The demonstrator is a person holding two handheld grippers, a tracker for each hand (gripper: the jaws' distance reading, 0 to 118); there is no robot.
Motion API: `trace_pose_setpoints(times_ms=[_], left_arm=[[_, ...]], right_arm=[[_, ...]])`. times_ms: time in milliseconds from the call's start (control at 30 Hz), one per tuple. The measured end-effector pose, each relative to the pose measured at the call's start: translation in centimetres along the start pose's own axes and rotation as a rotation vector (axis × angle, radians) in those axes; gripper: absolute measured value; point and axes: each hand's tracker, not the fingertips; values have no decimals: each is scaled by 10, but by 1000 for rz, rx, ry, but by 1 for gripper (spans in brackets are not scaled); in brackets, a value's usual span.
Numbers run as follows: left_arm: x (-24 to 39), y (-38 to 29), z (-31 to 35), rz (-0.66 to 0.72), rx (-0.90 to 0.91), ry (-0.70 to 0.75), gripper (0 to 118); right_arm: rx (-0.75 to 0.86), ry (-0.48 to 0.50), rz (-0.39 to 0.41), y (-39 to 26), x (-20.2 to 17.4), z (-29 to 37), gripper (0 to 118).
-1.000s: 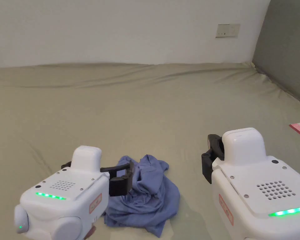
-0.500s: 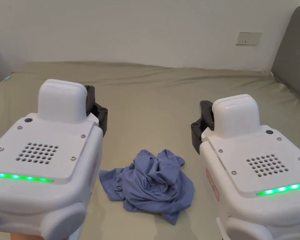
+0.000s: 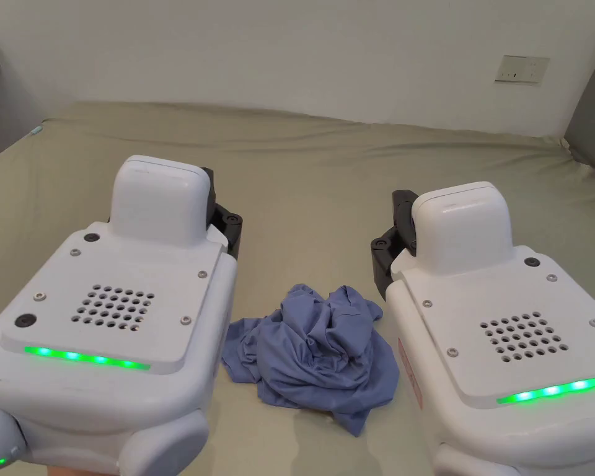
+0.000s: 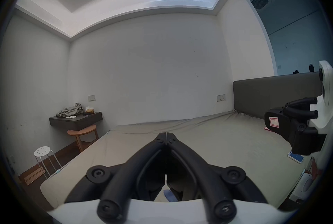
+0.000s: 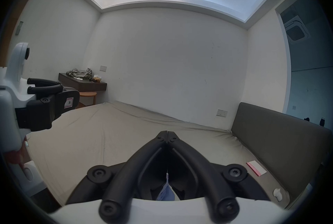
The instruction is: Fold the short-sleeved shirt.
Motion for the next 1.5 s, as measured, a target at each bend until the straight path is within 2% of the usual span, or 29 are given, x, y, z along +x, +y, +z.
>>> trace_pose_setpoints(times_ms=[167, 233, 267, 400, 500, 533, 567, 667, 700, 933, 1000, 1033, 1100, 1133, 1233, 1267, 1333, 1433, 1467, 1500], left_arm=[[3, -16, -22, -16, -61, -15, 0], [2, -33, -35, 18, -132, -56, 0], [0, -47, -43, 52, -182, -92, 0], [-2, -122, -82, 19, -420, -94, 0], [-9, -185, -115, 57, -645, -106, 0], [-14, -205, -125, 80, -712, -107, 4], [-18, -221, -134, 109, -749, -108, 22], [-29, -259, -173, 112, -831, -32, 111], [-32, -267, -189, 108, -830, -35, 115], [-36, -283, -274, 103, -879, -12, 114], [-30, -292, -285, 97, -929, -29, 109], [-25, -298, -286, 83, -952, -41, 100], [-12, -308, -281, 56, -939, -92, 92], [-11, -303, -275, 20, -868, -44, 82], [-10, -295, -265, 40, -878, -104, 73], [-8, -291, -263, 16, -871, -122, 55], [-7, -281, -256, -60, -825, -141, 3], [-11, -262, -238, -52, -775, -159, 3], [-14, -253, -231, -53, -749, -154, 3], [-18, -244, -223, -50, -720, -151, 3]], right_arm=[[-34, 5, -2, -14, 2, -14, 0], [-62, 7, -6, -25, 4, -21, 0], [-82, 9, -10, -31, 5, -25, 0], [-170, 7, -43, -64, 16, -42, 0], [-258, 1, -53, -96, 27, -56, 0], [-292, -8, -49, -106, 31, -59, 0], [-315, -21, -49, -115, 36, -62, 0], [-382, -57, -80, -141, 54, -69, 0], [-404, -71, -94, -149, 61, -72, 0], [-503, -128, -130, -184, 86, -94, 0], [-519, -132, -125, -188, 85, -97, 0], [-527, -129, -124, -191, 86, -99, 0], [-541, -120, -121, -192, 83, -103, 0], [-547, -113, -119, -193, 82, -106, 0], [-568, -81, -97, -194, 80, -120, 0], [-577, -69, -91, -193, 78, -127, 0], [-589, -31, -81, -193, 79, -145, 0], [-604, 61, -62, -187, 76, -173, 0], [-627, 103, -55, -186, 74, -185, 8], [-668, 138, -51, -187, 72, -199, 24]])
